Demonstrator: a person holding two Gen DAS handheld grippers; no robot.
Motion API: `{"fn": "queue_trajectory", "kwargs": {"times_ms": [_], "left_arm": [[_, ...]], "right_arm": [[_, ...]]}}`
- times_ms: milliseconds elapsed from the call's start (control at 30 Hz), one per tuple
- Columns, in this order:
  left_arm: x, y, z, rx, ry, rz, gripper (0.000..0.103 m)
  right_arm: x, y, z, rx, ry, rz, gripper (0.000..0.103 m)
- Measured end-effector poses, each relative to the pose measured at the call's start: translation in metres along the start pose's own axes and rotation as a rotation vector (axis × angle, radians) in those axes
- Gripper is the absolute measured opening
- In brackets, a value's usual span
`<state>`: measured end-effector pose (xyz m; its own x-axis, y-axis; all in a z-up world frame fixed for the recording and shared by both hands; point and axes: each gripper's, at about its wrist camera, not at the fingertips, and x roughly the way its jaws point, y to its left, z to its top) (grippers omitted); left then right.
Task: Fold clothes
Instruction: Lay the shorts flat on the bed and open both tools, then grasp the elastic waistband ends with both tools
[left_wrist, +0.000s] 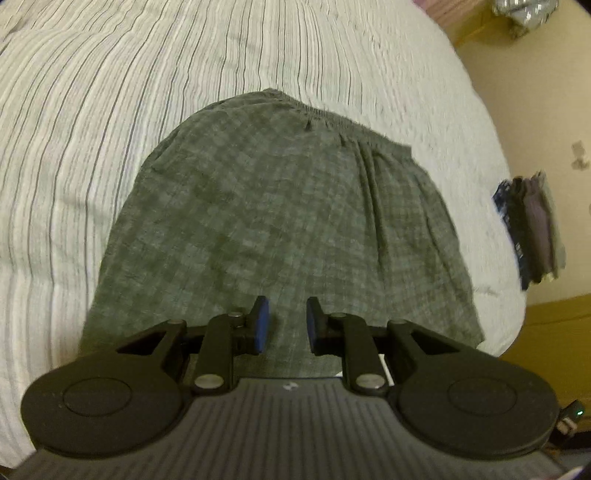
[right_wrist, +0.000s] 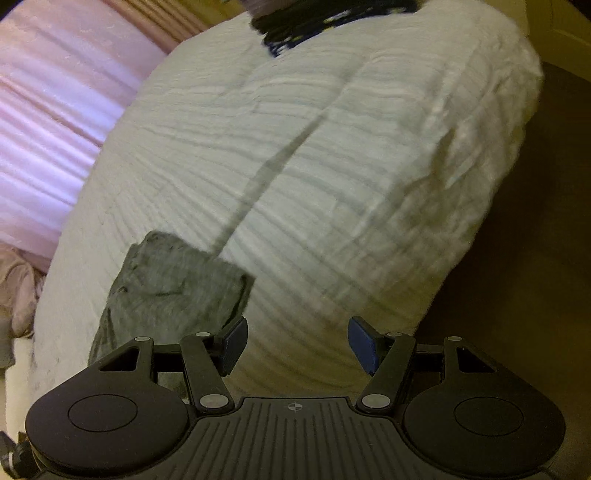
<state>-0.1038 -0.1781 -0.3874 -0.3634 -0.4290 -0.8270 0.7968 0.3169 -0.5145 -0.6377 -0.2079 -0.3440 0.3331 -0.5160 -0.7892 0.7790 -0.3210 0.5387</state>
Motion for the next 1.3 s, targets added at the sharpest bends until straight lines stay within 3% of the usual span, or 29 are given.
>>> {"fn": "queue_trajectory", "kwargs": {"times_ms": [133, 267, 433, 667, 867, 1067, 1233, 1300], "left_arm": [[-0.019, 0.015, -0.018, -0.035, -0.08, -0.051, 0.02], [-0.037, 0.046, -0.048, -0.101, -0.196, -0.104, 0.022], [-0.04, 0.079, -0.079, -0.123, -0.332, -0.148, 0.023], [-0.038, 0.105, -0.081, 0.031, -0.459, -0.148, 0.023], [-0.042, 0.098, -0.042, 0.159, -0.494, -0.124, 0.023], [-0.024, 0.075, 0.036, 0.255, -0.478, -0.154, 0.038], [0.036, 0.072, 0.113, 0.266, -0.37, -0.189, 0.039], [0.059, 0.07, 0.137, 0.291, -0.32, -0.193, 0.041]], "right_arm": [[0.036, 0.023, -0.003, -0.018, 0.082, 0.116, 0.064], [0.062, 0.045, -0.007, -0.131, 0.115, 0.186, 0.064], [0.075, 0.061, -0.005, -0.308, 0.026, 0.224, 0.064], [0.084, 0.072, -0.006, -0.574, -0.106, 0.283, 0.064], [0.103, 0.105, 0.018, -0.745, -0.104, 0.324, 0.064], [0.138, 0.175, 0.044, -0.923, -0.047, 0.363, 0.064], [0.213, 0.225, 0.066, -1.037, 0.027, 0.319, 0.064], [0.238, 0.236, 0.075, -1.051, 0.053, 0.345, 0.064]]}}
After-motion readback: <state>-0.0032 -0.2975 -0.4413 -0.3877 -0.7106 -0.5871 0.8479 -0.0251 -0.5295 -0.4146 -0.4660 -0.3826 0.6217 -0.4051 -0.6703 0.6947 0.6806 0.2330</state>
